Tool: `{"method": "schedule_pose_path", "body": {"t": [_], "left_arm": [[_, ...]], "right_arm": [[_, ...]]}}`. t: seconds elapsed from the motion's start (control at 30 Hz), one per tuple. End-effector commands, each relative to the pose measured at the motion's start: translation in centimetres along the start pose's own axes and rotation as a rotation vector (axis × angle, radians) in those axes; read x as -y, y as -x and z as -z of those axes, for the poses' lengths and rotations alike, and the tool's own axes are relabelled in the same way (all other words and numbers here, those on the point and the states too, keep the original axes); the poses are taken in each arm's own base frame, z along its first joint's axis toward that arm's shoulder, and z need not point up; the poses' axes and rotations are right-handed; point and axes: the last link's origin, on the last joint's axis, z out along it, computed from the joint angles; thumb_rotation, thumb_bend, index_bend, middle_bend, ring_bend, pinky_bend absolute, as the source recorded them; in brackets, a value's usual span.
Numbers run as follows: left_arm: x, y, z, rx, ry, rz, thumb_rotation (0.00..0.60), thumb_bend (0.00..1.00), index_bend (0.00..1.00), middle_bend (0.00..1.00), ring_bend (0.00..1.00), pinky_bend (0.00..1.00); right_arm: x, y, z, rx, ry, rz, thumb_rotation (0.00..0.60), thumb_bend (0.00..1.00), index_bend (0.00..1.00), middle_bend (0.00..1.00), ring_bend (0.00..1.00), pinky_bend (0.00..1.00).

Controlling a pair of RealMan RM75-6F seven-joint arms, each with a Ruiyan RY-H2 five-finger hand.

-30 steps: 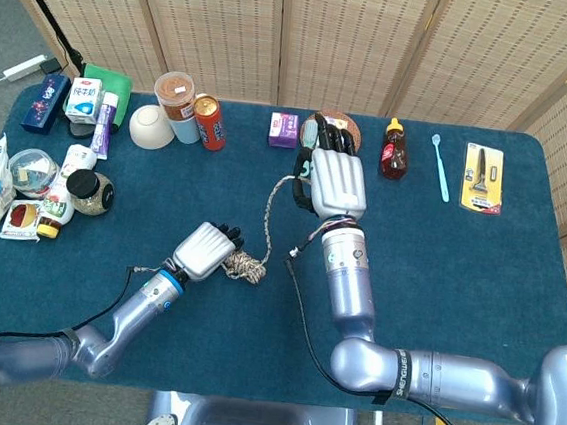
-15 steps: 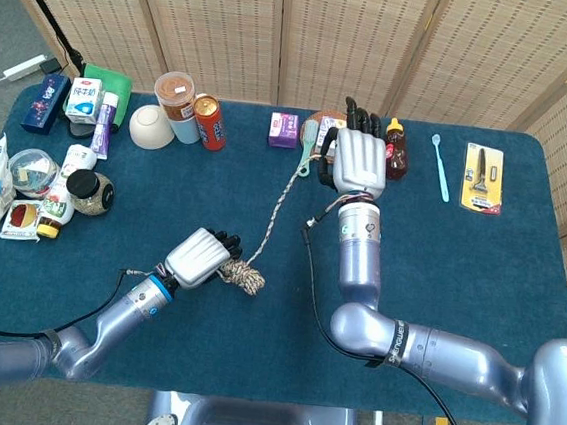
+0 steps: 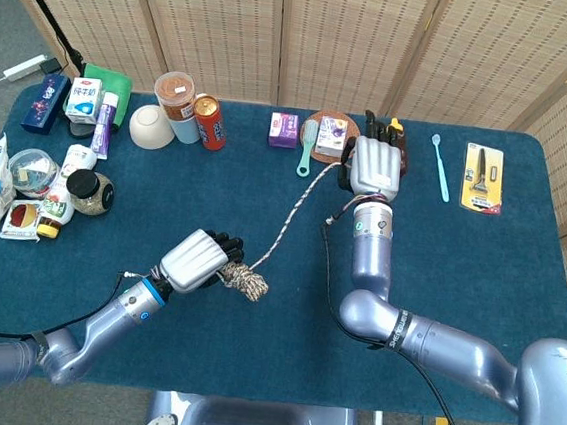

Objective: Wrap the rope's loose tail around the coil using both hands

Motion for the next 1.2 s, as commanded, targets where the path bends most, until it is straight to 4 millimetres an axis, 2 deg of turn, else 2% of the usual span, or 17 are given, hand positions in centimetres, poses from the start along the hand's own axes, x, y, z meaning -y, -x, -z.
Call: {"method": "schedule_pose_path", "body": {"t": [0.03,0.33,0.57,0.83,1.2], "left_arm": [[0.0,-0.4,0.0,-0.011,0.003,0.012,0.6,0.4,0.55,0.35,0.41,0.61],[-0.1,-1.2,-0.3,-0.024,-0.007,0.094,0.6,0.4,0.55,0.35,0.41,0.61],[-0.2,-1.6,-0.6,-0.042,-0.01,0.127,0.6,0.4,0.55,0.35,0.41,0.61],[-0.3,-2.2,-1.4,-0.06,-0.037,0.215,0.6,0.4,0.55,0.35,0.41,0.61],[-0.7,-3.2,-2.1,-0.1,-0.064,0.233,0.6,0.41,0.55,0.35,0.41,0.61]], "right_arm": [[-1.2,1.4,-0.4,0.029,0.018,0.008,0.6,0.55,0.64,0.0,0.0,0.0],[-3.3,4.2,-0.6,0.088,0.035,0.014,0.6,0.55,0.64,0.0,0.0,0.0],[-4.4,6.5,0.0,0.116,0.033,0.029,0.6,0.55,0.64,0.0,0.0,0.0],[-5.2,8.5,1.8,0.122,-0.01,0.075,0.6,0.56,0.64,0.0,0.0,0.0],[-6.2,12.2,5.3,0.193,-0.104,0.106,0.6,0.57,0.63,0.0,0.0,0.0]]}}
